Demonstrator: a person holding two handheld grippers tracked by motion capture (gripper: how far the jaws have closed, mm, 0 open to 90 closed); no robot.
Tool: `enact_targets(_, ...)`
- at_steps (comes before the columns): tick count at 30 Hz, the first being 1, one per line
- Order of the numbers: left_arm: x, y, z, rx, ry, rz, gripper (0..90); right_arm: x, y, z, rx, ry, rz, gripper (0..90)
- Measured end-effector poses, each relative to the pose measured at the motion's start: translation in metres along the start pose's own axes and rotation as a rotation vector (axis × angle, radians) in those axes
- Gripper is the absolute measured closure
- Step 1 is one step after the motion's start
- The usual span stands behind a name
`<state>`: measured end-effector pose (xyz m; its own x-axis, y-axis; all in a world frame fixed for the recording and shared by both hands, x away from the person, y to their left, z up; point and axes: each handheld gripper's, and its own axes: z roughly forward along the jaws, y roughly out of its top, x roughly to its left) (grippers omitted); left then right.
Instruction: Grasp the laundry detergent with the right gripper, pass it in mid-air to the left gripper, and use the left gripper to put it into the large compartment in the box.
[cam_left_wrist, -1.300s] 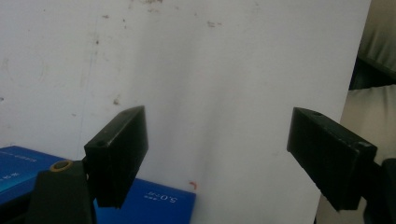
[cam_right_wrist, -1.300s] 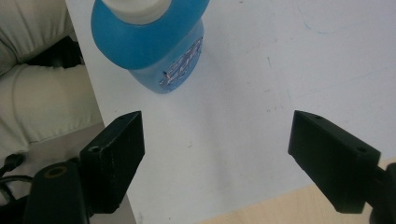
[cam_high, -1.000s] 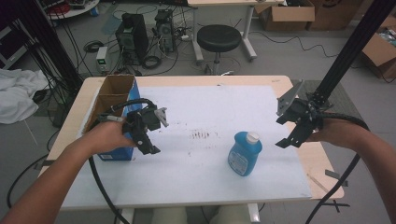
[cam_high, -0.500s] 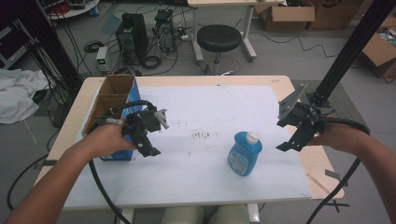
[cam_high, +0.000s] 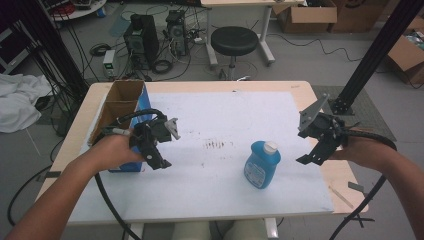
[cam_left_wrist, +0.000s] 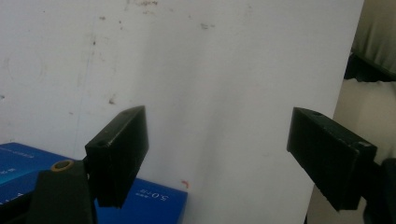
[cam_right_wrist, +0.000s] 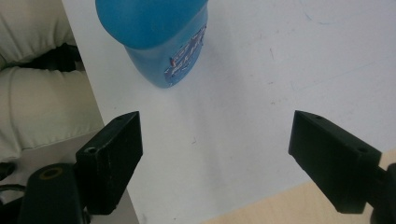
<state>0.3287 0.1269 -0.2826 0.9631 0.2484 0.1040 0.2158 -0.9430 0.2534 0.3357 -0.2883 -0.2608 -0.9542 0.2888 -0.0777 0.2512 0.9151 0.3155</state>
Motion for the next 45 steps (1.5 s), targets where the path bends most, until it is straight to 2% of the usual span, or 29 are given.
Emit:
enact_targets(16, 0.0, 0.001, 0.004, -0.002, 0.001, 0.004, 21.2, 0.008, -0.006, 0.002, -0.01, 0.005, 0.002, 17.2)
enact_targets(26, -0.001, 0.001, 0.006, 0.0, 0.001, 0.006, 21.2, 0.021, -0.011, 0.01, -0.024, 0.02, 0.006, 17.2)
enact_targets(36, -0.002, 0.0, 0.007, -0.003, 0.004, 0.007, 21.2, 0.03, -0.02, 0.018, -0.057, 0.024, 0.049, 17.4)
enact_targets(37, -0.002, 0.0, 0.007, -0.003, 0.004, 0.004, 21.2, 0.031, -0.023, 0.02, -0.071, 0.024, 0.069, 17.5)
enact_targets(45, -0.001, -0.001, 0.008, -0.005, 0.005, 0.002, 21.2, 0.032, -0.033, 0.028, -0.091, 0.01, 0.112, 17.4)
